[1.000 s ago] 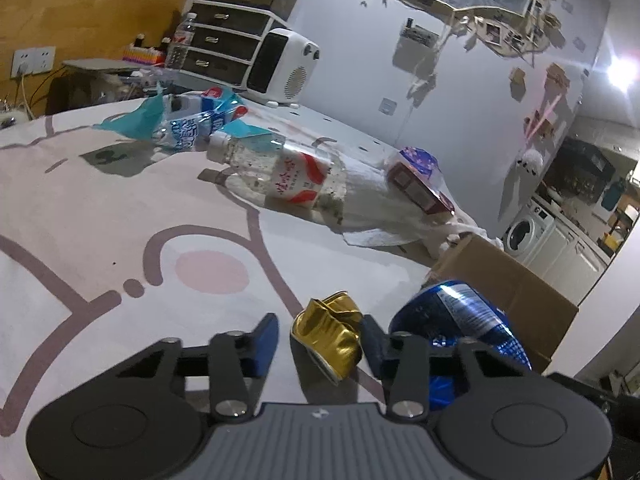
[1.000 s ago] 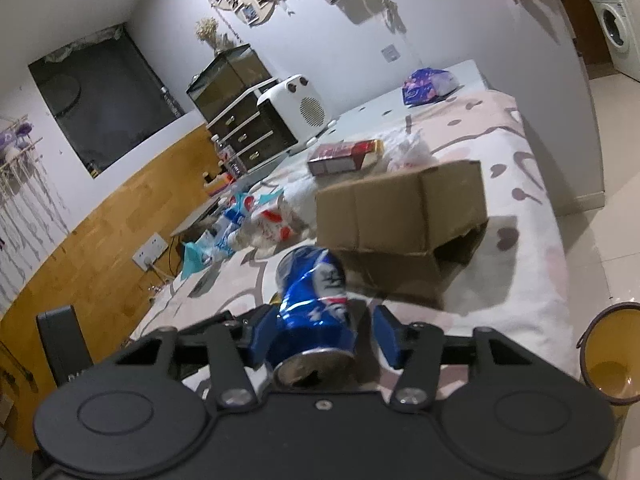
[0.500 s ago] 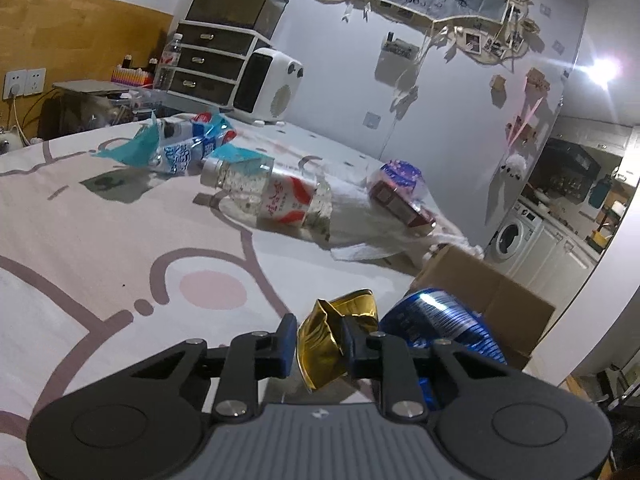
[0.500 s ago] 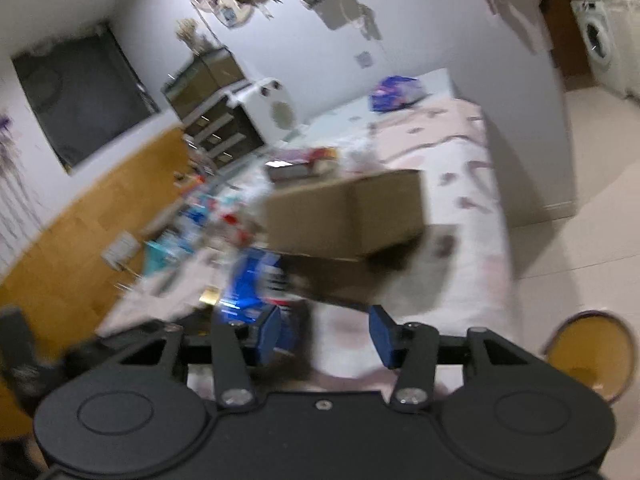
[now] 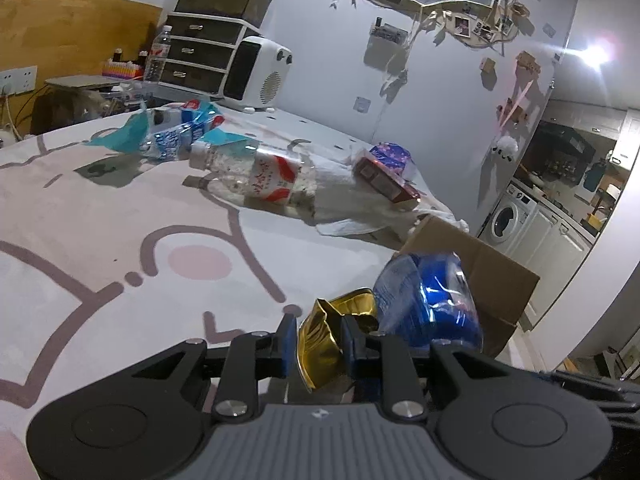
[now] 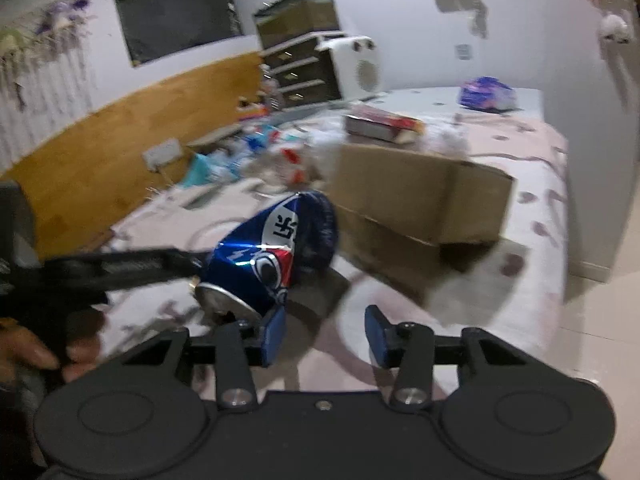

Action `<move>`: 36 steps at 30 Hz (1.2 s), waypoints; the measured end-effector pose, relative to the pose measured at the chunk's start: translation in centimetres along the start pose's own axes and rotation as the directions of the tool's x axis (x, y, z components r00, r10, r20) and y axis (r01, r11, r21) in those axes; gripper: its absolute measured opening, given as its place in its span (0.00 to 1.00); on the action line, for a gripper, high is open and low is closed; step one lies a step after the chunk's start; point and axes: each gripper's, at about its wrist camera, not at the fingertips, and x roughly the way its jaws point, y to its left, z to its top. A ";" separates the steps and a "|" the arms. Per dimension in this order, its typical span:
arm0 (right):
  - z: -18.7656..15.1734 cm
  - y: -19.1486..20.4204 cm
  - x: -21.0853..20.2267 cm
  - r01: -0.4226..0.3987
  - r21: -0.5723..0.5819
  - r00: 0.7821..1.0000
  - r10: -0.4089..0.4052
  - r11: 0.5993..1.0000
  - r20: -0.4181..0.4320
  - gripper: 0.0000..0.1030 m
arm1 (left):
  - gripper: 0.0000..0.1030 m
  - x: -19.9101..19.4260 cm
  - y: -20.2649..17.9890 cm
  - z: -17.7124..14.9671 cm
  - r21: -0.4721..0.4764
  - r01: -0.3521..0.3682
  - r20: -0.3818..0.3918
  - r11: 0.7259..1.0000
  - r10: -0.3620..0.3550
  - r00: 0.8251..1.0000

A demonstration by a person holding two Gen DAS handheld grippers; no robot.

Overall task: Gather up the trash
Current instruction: 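Grasp the gold foil wrapper with the left tool while the right tool grasps the blue can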

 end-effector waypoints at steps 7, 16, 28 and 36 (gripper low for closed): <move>1.0 2.9 0.3 -0.086 -0.060 0.996 0.087 0.995 0.022 0.42 | 0.24 -0.9 1.5 -0.5 -0.016 -0.002 -0.008 1.000 0.002 1.000; 1.0 4.0 1.1 -0.048 -0.067 0.998 0.051 0.997 0.045 0.64 | 0.24 -2.2 3.0 -0.9 -0.061 -0.040 0.043 0.997 0.042 0.998; 2.0 2.4 2.6 -0.110 -0.061 0.993 0.113 0.992 0.043 0.91 | 0.24 -2.2 1.5 -0.8 -0.031 0.020 0.068 0.999 -0.018 0.997; 2.1 2.4 3.4 -0.146 -0.141 0.988 0.150 0.979 0.024 0.95 | 0.24 -1.7 1.5 -0.6 -0.034 0.020 0.064 0.999 -0.018 0.998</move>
